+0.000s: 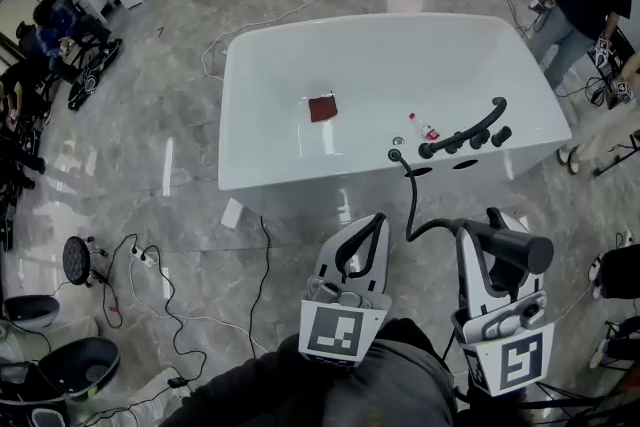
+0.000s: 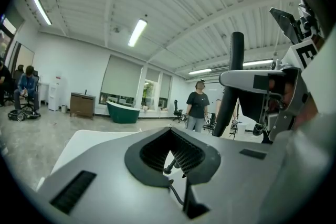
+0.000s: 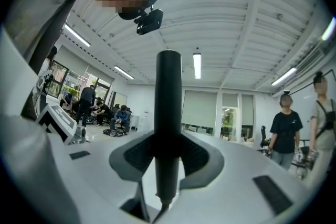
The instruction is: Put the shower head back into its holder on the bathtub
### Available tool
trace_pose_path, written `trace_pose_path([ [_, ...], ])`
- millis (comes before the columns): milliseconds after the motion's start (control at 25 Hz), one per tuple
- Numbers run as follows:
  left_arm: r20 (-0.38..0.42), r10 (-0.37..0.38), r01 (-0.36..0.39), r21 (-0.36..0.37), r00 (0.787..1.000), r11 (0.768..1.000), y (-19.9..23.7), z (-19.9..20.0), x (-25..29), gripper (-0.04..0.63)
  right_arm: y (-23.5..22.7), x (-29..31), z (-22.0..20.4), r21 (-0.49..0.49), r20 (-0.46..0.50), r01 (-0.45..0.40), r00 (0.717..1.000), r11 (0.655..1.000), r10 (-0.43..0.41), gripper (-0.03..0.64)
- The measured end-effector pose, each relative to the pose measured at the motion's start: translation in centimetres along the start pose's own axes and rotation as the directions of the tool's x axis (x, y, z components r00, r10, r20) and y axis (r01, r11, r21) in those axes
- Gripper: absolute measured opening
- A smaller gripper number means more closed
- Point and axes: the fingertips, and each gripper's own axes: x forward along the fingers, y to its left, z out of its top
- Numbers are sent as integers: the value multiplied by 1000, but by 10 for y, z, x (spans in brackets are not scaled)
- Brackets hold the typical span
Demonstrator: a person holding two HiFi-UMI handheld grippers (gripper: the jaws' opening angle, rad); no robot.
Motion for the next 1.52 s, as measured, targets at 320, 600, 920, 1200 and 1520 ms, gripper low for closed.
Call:
trace_pose_path([
  [320, -33, 12, -12, 1, 999, 1000, 14, -4, 24, 4, -20, 24, 0, 3, 14, 9, 1000, 1000, -9, 135],
  [600, -55, 33, -31, 36, 998, 999, 18, 1, 61, 5, -52, 44, -13, 39, 19, -2, 1000, 999, 2, 135],
  [920, -104, 50, -45, 46, 993, 998, 7, -11, 109, 4, -97, 56, -39, 88, 0, -16, 1000, 996, 16, 135],
  [1200, -112, 84, -76, 72, 990, 995, -19, -6, 147, 5, -140, 63, -48, 121, 9, -72, 997, 990, 72, 135],
  [1520, -87, 133, -128, 62, 987, 990, 8, -3, 154, 5, -132, 94, -50, 110, 17, -126, 992, 986, 125, 135],
])
